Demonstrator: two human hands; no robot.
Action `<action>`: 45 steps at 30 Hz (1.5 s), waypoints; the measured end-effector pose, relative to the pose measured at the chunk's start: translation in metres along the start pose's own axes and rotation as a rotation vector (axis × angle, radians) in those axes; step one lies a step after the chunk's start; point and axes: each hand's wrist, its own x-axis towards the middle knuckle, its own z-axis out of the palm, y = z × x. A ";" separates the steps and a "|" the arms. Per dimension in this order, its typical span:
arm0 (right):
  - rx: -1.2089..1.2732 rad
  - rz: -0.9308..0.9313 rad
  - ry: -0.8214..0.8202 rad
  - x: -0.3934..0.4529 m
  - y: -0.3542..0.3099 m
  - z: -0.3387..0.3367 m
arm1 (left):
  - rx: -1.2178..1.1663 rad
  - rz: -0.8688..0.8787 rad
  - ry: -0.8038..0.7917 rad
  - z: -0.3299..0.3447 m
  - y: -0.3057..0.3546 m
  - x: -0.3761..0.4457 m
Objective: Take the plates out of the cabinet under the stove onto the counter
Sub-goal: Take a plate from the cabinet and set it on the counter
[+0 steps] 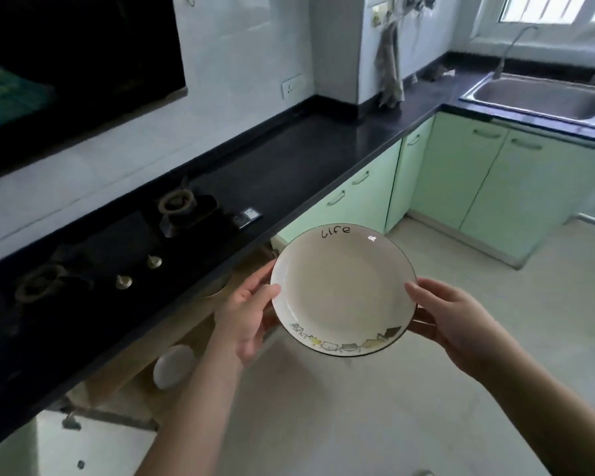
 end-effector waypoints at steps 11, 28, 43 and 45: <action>0.232 -0.050 0.105 0.043 -0.057 -0.188 | 0.030 -0.011 -0.088 0.208 -0.001 0.066; 0.182 -0.032 0.016 0.243 -0.112 -0.227 | -0.016 0.022 -0.082 0.253 0.027 0.229; 0.188 0.061 0.011 0.437 -0.161 -0.297 | 0.000 -0.039 -0.076 0.334 0.054 0.416; 0.175 0.077 -0.027 0.469 -0.172 -0.304 | -0.015 -0.040 -0.034 0.344 0.055 0.437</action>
